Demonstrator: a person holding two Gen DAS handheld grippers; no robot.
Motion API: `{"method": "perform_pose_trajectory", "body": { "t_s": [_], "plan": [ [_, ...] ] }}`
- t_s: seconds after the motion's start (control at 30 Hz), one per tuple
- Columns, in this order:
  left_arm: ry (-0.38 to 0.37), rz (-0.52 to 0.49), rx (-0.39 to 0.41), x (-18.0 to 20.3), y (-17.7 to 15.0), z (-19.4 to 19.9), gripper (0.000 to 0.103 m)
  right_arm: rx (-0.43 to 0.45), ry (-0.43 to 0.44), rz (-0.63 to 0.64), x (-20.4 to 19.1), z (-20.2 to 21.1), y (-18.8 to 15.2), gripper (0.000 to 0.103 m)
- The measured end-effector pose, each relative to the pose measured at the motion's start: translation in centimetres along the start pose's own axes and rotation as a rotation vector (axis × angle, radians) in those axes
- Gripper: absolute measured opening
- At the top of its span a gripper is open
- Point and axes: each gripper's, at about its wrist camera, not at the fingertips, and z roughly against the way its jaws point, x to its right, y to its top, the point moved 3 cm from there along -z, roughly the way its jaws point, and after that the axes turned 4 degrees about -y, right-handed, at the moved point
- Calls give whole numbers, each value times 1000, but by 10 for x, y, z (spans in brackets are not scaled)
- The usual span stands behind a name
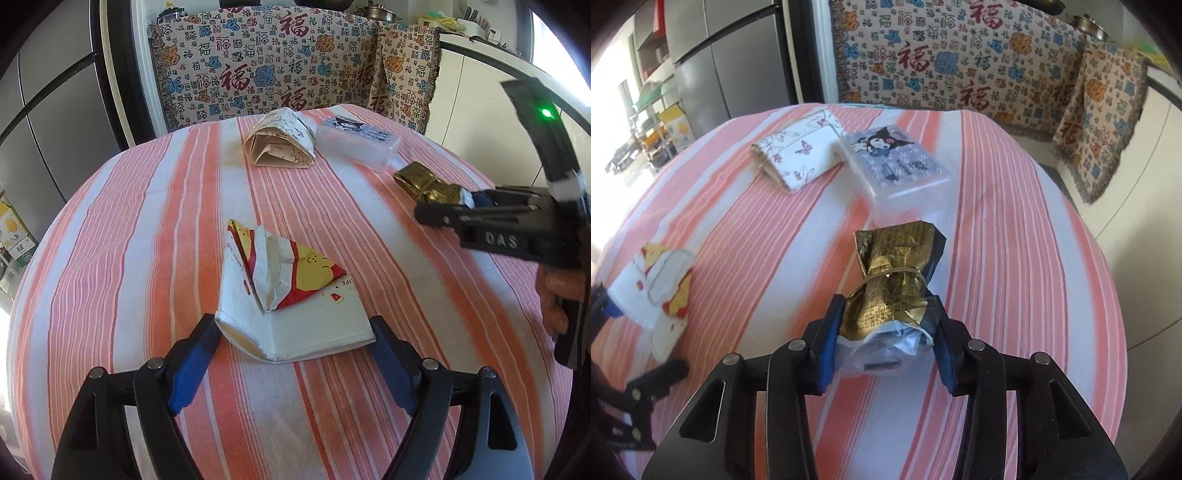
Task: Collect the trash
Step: 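Grasp the gold foil snack bag with right tool while left tool holds the wrapper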
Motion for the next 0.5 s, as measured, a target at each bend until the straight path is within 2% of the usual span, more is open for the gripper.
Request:
{"method": "perform_pose_trajectory", "body": {
  "t_s": [0.23, 0.4, 0.43, 0.47, 0.5],
  "plan": [
    [1, 0, 0, 0, 0, 0, 84, 28, 8, 16, -12, 38, -49, 46],
    [3, 0, 1, 0, 1, 0, 84, 41, -11, -1, -11, 42, -57, 51],
    [2, 2, 1, 0, 0, 0, 84, 35, -20, -19, -7, 41, -56, 60],
    [-1, 7, 2, -1, 0, 1, 84, 24, -23, -40, -2, 38, -55, 78],
    [-5, 15, 4, -2, -2, 3, 84, 8, -11, -63, 2, 35, -56, 88]
  ]
}}
